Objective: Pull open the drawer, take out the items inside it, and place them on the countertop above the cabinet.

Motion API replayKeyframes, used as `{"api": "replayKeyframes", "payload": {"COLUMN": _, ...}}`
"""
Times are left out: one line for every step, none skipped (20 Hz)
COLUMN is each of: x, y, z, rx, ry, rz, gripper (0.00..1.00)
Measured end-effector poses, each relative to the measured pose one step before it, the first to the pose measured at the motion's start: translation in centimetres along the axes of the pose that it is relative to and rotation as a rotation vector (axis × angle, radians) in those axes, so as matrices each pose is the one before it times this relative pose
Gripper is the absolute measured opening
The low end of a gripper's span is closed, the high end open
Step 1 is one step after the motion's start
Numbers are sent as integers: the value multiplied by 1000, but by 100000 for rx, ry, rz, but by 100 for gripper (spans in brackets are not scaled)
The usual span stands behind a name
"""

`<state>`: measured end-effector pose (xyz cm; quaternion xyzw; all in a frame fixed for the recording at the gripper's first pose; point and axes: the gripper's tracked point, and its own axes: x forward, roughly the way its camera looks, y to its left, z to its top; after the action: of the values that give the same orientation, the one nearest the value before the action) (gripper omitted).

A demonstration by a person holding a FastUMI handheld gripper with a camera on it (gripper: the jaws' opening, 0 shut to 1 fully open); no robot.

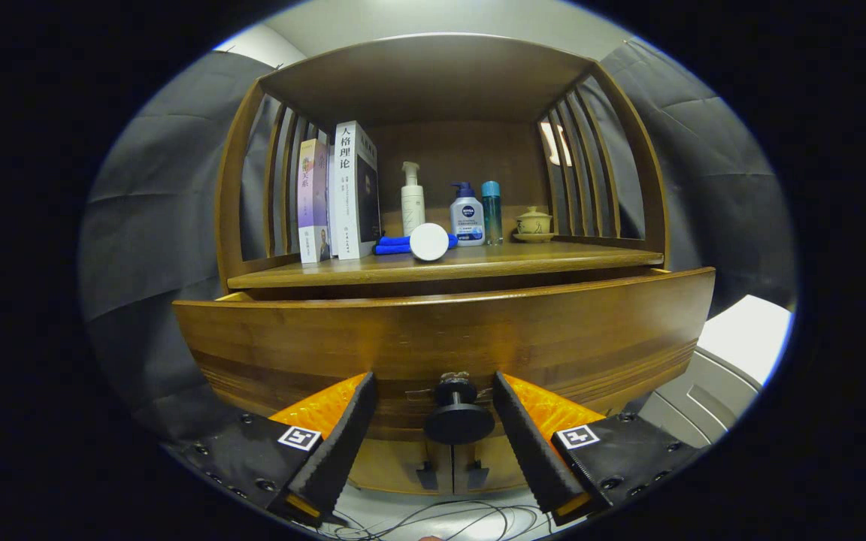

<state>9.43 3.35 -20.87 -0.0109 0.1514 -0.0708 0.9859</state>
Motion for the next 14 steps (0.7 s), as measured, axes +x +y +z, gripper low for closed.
{"api": "replayKeyframes", "payload": {"x": 450, "y": -14, "z": 4, "rx": -427, "ry": 94, "rz": -103, "gripper": 98}}
{"api": "replayKeyframes", "payload": {"x": 332, "y": -45, "z": 94, "rx": -246, "ry": -278, "rz": -148, "gripper": 98}}
{"api": "replayKeyframes", "payload": {"x": 364, "y": 40, "z": 70, "rx": -122, "ry": 91, "rz": -37, "gripper": 98}}
{"api": "replayKeyframes", "payload": {"x": 368, "y": -13, "z": 57, "rx": -186, "ry": -142, "rz": -45, "gripper": 98}}
{"api": "replayKeyframes", "payload": {"x": 402, "y": -26, "z": 59, "rx": -163, "ry": 82, "rz": -75, "gripper": 98}}
{"api": "replayKeyframes", "payload": {"x": 347, "y": 31, "z": 69, "rx": 89, "ry": -110, "rz": -103, "gripper": 98}}
{"api": "replayKeyframes", "payload": {"x": 378, "y": 4, "z": 33, "rx": 66, "ry": -132, "rz": -79, "gripper": 98}}
{"api": "replayKeyframes", "payload": {"x": 157, "y": -55, "z": 90, "rx": 155, "ry": -344, "rz": -70, "gripper": 98}}
{"api": "replayKeyframes", "payload": {"x": 253, "y": -15, "z": 26, "rx": 82, "ry": -222, "rz": -33, "gripper": 98}}
{"api": "replayKeyframes", "payload": {"x": 309, "y": -12, "z": 77, "rx": -112, "ry": -547, "rz": -58, "gripper": 98}}
{"api": "replayKeyframes", "payload": {"x": 325, "y": 18, "z": 10, "rx": -113, "ry": -236, "rz": -36, "gripper": 98}}
{"api": "replayKeyframes", "payload": {"x": 285, "y": -21, "z": 28, "rx": 6, "ry": -312, "rz": -74, "gripper": 98}}
{"api": "replayKeyframes", "payload": {"x": 224, "y": 46, "z": -14, "rx": 55, "ry": -162, "rz": -96, "gripper": 98}}
{"api": "replayKeyframes", "payload": {"x": 400, "y": -27, "z": 110, "rx": 28, "ry": -154, "rz": -61, "gripper": 98}}
